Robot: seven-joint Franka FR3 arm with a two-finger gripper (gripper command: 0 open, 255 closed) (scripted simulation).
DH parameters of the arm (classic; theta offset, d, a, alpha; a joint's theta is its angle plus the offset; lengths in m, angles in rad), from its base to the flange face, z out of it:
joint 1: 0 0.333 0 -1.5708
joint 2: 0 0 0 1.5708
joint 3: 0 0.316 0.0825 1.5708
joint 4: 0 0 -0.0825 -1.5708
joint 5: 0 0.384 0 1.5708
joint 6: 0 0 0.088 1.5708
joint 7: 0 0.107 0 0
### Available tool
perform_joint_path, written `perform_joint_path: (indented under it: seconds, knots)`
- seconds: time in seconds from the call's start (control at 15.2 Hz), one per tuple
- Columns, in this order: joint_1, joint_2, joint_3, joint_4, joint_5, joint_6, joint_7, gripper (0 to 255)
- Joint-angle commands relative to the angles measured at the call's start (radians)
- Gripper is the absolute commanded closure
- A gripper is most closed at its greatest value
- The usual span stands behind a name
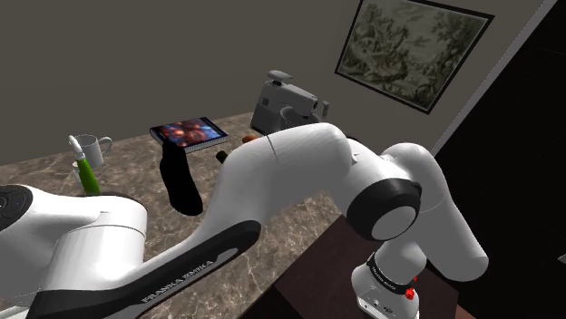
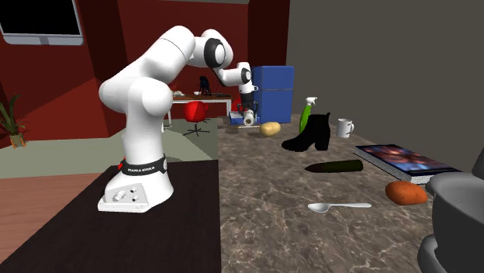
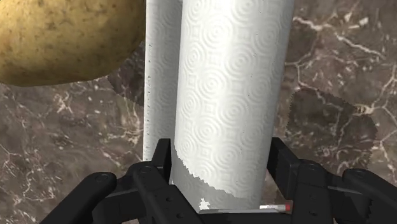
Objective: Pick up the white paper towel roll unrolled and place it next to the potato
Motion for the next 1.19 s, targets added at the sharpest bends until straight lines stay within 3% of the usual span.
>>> perform_joint_path:
  seconds: [0.0, 1.12]
  knots:
    - [-0.001, -0.012, 0.002, 0.008, 0.002, -0.020, -0.004, 255]
    - [0.003, -0.077, 0.010, 0.123, 0.018, -0.197, -0.031, 255]
